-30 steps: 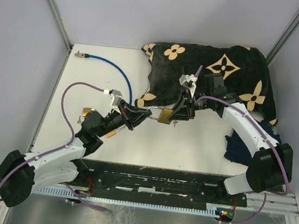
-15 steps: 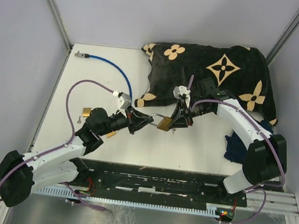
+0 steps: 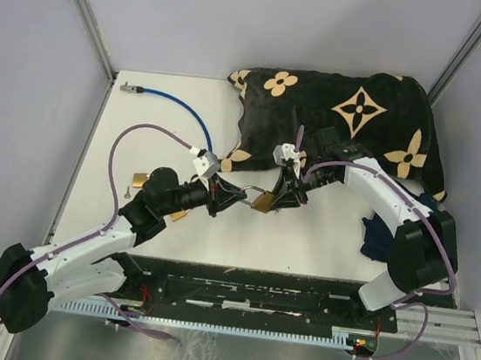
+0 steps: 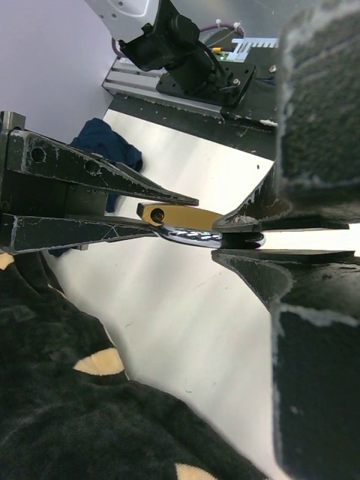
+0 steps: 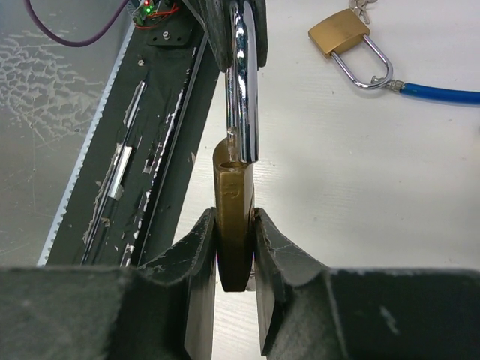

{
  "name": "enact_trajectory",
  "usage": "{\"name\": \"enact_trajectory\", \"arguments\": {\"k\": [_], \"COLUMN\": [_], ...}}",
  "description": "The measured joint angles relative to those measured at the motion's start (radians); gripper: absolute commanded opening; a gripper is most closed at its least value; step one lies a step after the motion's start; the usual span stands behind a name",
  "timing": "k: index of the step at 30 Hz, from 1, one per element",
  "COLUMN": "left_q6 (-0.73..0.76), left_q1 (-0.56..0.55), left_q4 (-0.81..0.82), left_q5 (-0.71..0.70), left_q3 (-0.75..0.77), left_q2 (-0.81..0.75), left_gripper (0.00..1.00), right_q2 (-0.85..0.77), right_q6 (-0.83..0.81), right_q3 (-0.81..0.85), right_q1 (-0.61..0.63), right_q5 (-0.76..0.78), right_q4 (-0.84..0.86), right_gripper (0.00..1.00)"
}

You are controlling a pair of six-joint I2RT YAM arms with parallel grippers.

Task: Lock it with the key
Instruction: Lock the lock.

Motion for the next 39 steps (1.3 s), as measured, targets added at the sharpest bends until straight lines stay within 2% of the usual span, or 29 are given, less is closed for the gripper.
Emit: {"name": "enact_trajectory", "arguments": {"k": [12, 16, 20, 23, 30, 39], "left_q6": [0.078, 0.089, 0.103, 0.116, 0.129, 0.129], "left_q1": [-0.004, -0.004, -0.004, -0.004, -0.004, -0.004], "left_q4": [-0.135, -0.151, -0.156, -0.163, -0.163, -0.12], "left_q5": [0.027, 0.027, 0.027, 0.029, 0.062, 0.105], "left_q3": [0.013, 0.013, 0.013, 0.013, 0.013, 0.013], "left_q2": [-0.001, 0.0, 0.0, 0.0, 0.002, 0.006], "left_gripper": [0.03, 0.03, 0.03, 0.03, 0.03, 0.03], "right_q2": [0.056, 0.066, 0.066, 0.065, 0.061, 0.06], "right_q6": [-0.009, -0.006, -0.014, -0.039, 0.018, 0.122], "right_q3": [0.002, 0.002, 0.001, -0.016, -0.101, -0.153], "right_q1": [0.011, 0.018, 0.034, 0.049, 0.09, 0.12], "right_q5": [0.023, 0.025, 0.031, 0.034, 0.082, 0.069], "right_q4": [0.015, 0.022, 0.034, 0.062, 0.201, 0.374], "right_gripper": [0.35, 0.48, 0.66, 0.71, 0.71, 0.66]}}
